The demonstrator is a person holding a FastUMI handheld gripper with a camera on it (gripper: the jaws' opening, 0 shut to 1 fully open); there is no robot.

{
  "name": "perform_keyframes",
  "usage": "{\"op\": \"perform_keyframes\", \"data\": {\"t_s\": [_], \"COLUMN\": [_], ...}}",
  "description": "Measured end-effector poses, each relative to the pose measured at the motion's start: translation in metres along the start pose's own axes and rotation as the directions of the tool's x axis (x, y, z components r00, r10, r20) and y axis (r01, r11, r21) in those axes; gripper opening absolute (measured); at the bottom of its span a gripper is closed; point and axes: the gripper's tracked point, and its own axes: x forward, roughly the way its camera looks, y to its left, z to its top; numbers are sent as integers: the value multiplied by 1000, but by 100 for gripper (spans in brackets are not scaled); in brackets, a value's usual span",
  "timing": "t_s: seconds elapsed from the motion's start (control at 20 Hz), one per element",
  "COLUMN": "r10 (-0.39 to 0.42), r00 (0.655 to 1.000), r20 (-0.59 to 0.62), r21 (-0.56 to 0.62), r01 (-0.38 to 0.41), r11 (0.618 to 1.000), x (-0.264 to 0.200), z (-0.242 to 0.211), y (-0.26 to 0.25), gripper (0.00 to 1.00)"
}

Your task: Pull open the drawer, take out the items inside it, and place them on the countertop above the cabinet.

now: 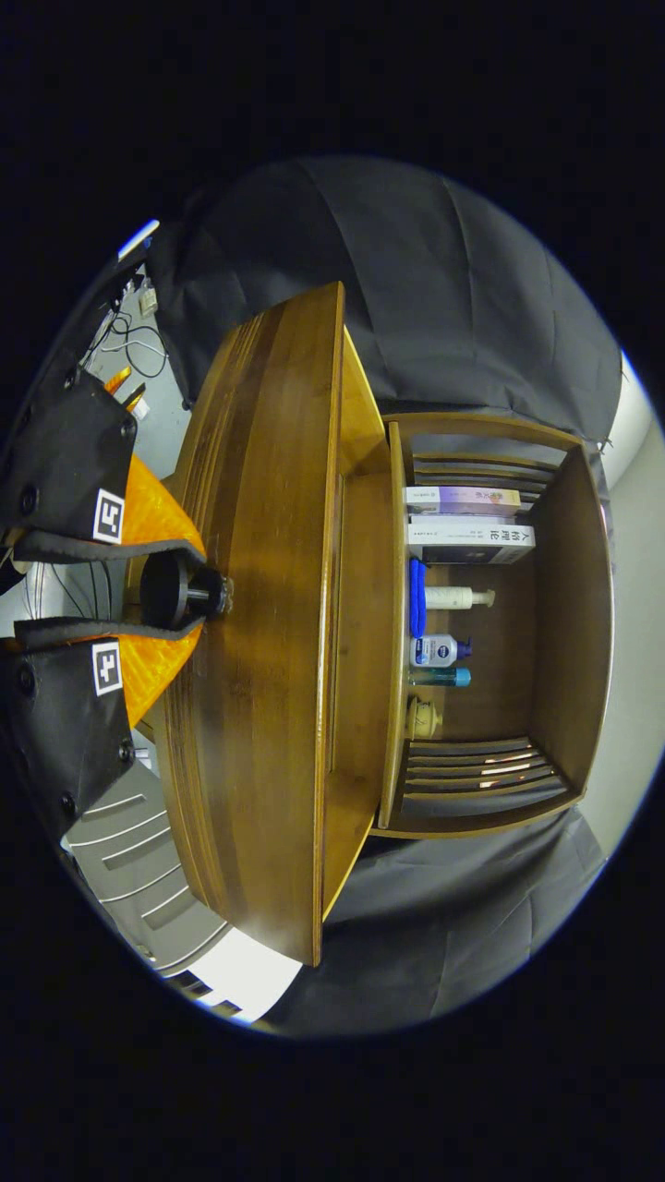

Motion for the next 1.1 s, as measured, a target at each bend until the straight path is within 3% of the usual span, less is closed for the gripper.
{"op": "perform_keyframes", "data": {"t_s": [0.15,0.35,0.75,1.1], "r10": [-1,-49,10,98], "r00": [1000,975,927,926], "r20": [21,217,375,365], "r21": [1,-22,-41,-32], "r01": [1,55,5,-93], "r11": [1000,998,999,995], "x": [-2,-18,-44,-45], "z": [1,47,133,187], "y": [1,-9,-2,-2], "gripper": [32,55,100,100]}}
